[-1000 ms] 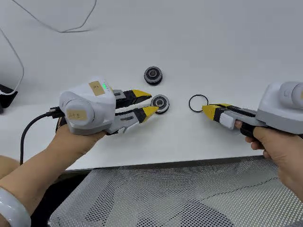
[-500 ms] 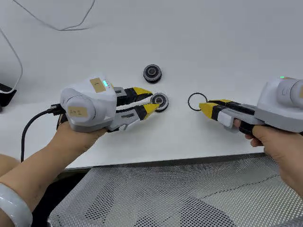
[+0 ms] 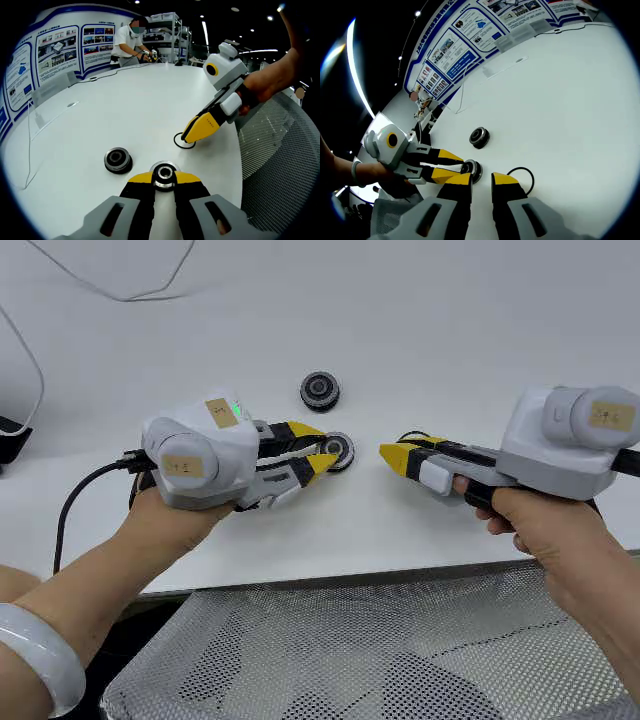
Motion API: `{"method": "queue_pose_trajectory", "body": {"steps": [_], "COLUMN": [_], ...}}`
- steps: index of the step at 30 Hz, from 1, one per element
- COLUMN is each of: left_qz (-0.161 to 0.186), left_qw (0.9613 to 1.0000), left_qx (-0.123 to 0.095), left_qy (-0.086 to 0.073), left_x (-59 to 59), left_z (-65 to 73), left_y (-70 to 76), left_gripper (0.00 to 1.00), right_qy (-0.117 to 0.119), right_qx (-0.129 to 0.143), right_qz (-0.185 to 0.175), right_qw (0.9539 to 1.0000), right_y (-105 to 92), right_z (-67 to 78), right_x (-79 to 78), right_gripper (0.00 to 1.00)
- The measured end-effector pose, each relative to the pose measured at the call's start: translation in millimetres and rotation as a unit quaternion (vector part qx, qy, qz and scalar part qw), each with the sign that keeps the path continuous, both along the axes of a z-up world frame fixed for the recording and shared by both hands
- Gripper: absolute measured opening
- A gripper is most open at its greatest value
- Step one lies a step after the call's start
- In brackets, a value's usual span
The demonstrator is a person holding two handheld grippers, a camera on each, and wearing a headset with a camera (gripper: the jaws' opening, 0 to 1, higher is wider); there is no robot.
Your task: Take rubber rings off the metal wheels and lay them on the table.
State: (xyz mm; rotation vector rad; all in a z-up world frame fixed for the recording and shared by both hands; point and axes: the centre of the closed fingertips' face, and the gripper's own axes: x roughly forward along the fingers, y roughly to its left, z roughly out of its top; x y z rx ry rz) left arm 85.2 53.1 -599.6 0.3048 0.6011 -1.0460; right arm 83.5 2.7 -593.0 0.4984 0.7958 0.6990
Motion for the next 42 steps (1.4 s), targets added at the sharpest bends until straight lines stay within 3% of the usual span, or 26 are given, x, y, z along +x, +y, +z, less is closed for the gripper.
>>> {"method": "queue_pose_trajectory", "body": {"steps": [14,23,36,42], "left_qz": [-0.016,-0.016,-0.017,-0.017], "left_qw": [0.9999,0.9999,0.9999,0.9999], "left_qx": [0.001,-0.002,-0.003,-0.004], "left_qy": [-0.004,0.001,0.001,0.000], "left_x": [1.2,1.1,0.5,-0.3], "left_z": [-1.5,-1.8,-3.2,-2.1], "left_y": [-3.3,-3.6,-3.9,-4.7], "left_gripper": [0.13,0.13,0.12,0.12], "right_qy": [0.010,0.040,0.053,0.074], "right_qx": [0.021,0.049,0.054,0.078], "right_qz": [0.010,0.007,0.002,-0.010], "right_qw": [0.9997,0.9980,0.9971,0.9942], "right_y": [17.8,30.1,34.8,36.3], "right_z": [-1.6,-8.4,-15.8,-16.1], "right_x": [1.2,1.3,1.3,1.0], "right_gripper": [0.16,0.18,0.20,0.21]}}
